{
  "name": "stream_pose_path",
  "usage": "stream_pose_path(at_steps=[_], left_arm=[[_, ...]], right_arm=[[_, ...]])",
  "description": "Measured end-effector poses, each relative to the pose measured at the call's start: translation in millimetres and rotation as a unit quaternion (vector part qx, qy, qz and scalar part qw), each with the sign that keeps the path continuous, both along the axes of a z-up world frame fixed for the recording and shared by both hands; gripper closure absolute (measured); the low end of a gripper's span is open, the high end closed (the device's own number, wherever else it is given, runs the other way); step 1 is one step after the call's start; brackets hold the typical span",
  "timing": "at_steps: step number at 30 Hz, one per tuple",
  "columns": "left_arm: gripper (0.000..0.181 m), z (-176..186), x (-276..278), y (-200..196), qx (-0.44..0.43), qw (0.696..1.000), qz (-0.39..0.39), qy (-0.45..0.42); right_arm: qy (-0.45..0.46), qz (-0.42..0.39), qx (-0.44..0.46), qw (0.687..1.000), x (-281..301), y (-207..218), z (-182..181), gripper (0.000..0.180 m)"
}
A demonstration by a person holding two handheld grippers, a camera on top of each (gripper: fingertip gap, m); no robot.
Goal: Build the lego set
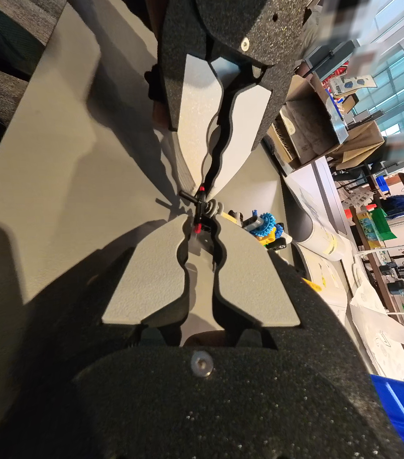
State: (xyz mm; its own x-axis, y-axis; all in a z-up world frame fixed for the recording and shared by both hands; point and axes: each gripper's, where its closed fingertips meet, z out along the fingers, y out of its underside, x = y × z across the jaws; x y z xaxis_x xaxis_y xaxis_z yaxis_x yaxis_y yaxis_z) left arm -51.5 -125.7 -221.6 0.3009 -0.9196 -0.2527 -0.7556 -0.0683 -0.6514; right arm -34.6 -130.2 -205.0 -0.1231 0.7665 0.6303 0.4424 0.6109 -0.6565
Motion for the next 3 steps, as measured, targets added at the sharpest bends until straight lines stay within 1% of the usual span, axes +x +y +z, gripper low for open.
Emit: stream_pose_path(at_steps=[3], left_arm=[[0.172,1.8,-0.2,1.0,0.001,1.000,0.002,-0.003]], right_arm=[[0.001,0.001,0.000,1.000,0.3,-0.7,0.3,0.160]])
